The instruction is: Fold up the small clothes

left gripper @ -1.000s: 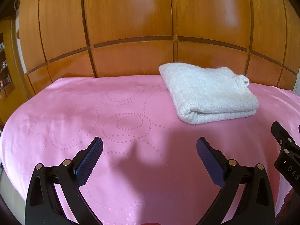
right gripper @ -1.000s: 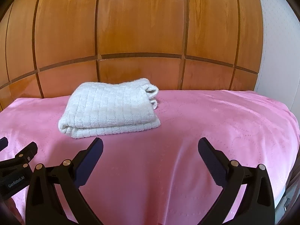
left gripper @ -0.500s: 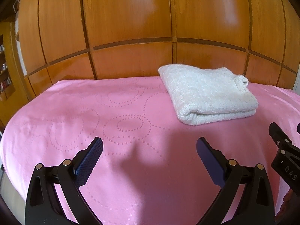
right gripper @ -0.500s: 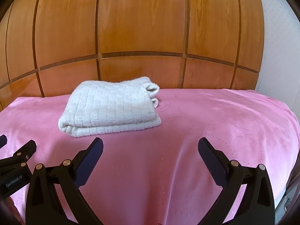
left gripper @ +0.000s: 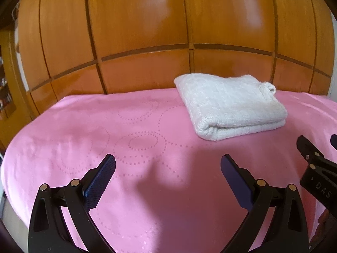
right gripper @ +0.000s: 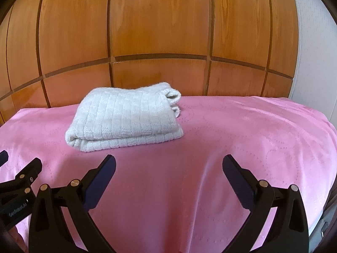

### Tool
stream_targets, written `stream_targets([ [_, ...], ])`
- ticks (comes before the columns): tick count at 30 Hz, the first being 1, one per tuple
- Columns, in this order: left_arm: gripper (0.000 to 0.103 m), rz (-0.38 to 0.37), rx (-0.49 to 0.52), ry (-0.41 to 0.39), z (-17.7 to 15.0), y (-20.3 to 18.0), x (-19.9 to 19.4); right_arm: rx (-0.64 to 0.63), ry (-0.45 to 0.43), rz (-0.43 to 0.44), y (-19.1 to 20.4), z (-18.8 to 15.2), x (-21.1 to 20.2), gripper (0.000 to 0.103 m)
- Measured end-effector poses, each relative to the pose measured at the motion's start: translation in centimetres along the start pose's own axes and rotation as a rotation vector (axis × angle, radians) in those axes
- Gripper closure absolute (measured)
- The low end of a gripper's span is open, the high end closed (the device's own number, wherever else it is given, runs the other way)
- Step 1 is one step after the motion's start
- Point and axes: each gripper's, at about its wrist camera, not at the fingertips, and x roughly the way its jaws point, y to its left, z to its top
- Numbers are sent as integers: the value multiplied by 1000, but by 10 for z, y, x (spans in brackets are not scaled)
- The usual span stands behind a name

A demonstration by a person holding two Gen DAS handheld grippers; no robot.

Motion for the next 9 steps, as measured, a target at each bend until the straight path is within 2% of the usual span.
stream_targets([
  [5, 4, -23, 4, 39, 4, 2, 8, 0, 23, 18, -1, 3, 10, 2],
  [6, 4, -48, 9, 58, 6, 3, 13, -4, 33, 26, -1, 4, 13, 2],
  [9, 4, -84, -17, 121, 11, 16, 32, -36, 98, 30, -8, 12, 34, 2],
])
